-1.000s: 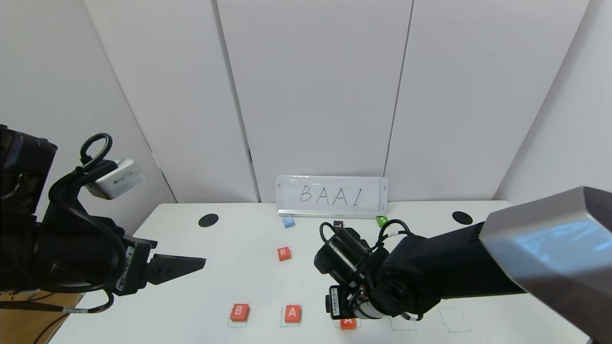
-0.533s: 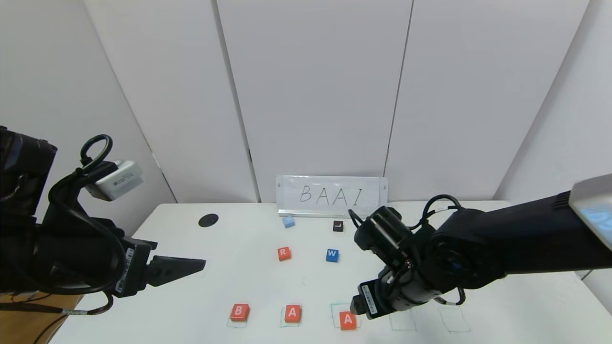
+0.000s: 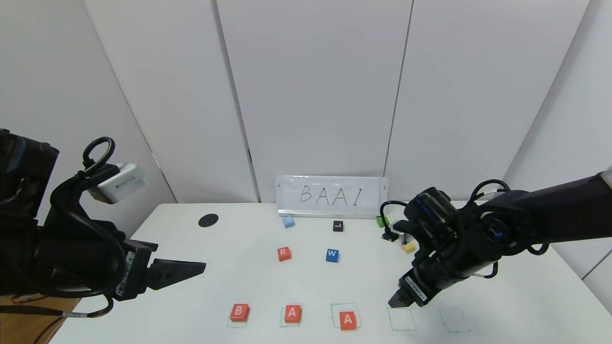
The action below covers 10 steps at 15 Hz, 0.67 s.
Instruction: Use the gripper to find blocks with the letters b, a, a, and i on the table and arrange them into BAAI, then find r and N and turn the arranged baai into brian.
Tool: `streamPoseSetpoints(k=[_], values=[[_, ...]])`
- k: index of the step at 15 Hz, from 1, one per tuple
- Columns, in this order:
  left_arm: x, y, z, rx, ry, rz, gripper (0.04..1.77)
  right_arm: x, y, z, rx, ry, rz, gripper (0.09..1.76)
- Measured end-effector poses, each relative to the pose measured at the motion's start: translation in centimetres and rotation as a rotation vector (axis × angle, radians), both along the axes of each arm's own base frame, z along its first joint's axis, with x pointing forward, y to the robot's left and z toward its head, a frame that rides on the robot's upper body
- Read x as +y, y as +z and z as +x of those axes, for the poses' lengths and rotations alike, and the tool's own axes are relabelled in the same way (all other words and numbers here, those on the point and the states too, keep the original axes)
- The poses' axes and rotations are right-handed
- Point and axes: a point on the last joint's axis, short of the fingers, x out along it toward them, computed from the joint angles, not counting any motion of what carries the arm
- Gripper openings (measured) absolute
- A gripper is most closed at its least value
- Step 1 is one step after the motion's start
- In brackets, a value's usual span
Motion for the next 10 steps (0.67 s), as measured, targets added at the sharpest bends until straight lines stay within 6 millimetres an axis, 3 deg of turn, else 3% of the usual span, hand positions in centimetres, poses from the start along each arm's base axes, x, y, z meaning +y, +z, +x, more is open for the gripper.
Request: streamPoseSetpoints(k=[4, 10], values=[[0.0, 0.0, 0.0, -0.002, 0.001, 0.000, 1.72, -1.6, -0.5, 1.0, -0.003, 0.076, -0.013, 1.69], [0.0, 0.0, 0.1, -0.016, 0.002, -0.001, 1.72, -1.6, -1.9, 2.6, 0.053, 0.047, -0.051, 1.70]])
